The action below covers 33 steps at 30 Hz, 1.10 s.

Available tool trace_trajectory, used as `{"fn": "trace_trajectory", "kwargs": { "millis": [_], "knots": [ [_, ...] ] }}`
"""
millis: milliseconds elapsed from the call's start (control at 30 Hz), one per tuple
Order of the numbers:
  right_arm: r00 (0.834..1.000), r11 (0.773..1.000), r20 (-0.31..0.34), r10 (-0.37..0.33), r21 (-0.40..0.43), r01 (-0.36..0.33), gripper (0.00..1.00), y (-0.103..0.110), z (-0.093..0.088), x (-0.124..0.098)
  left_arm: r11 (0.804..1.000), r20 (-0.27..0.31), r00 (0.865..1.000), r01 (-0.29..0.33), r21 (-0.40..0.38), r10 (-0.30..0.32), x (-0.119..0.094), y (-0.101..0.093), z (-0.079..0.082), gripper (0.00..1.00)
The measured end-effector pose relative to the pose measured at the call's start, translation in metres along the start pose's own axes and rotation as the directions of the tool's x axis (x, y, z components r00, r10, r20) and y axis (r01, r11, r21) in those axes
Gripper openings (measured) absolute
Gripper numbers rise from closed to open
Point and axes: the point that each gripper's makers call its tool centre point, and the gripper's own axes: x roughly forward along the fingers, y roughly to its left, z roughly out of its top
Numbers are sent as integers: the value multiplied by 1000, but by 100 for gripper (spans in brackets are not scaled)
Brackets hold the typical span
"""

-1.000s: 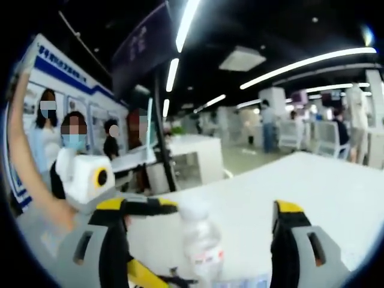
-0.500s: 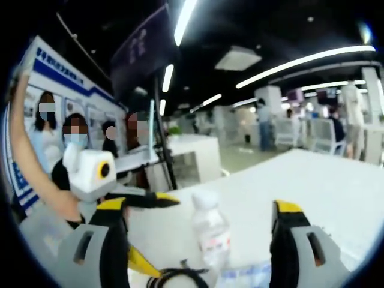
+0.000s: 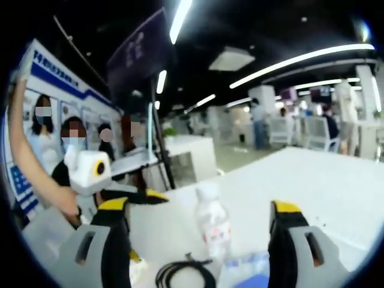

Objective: Arrange the tabletop items into an orderly group along one side of the table until the central work area is clear of visible clutter.

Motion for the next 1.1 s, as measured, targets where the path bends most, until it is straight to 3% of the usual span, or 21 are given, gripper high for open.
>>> {"fn": "trace_trajectory", "kwargs": {
  "millis": [267,600,900,1100],
  "knots": [
    [997,995,31,-71,75,69,92,-14,-3,-25,1000,-31,1000,0,3,0,-26,2,-17,100],
    [993,989,22,-114,100,111,90,-18,-7,-40,1000,-41,999,6,-3,-6,-30,-3,-21,100],
    [986,972,0,-168,169,165,89,-28,-18,-57,1000,-51,999,14,-5,-14,-34,-4,-24,100],
    [973,941,-42,-227,249,231,87,-40,-34,-73,1000,-50,999,13,-17,-14,-33,-3,-26,98]
  ]
}}
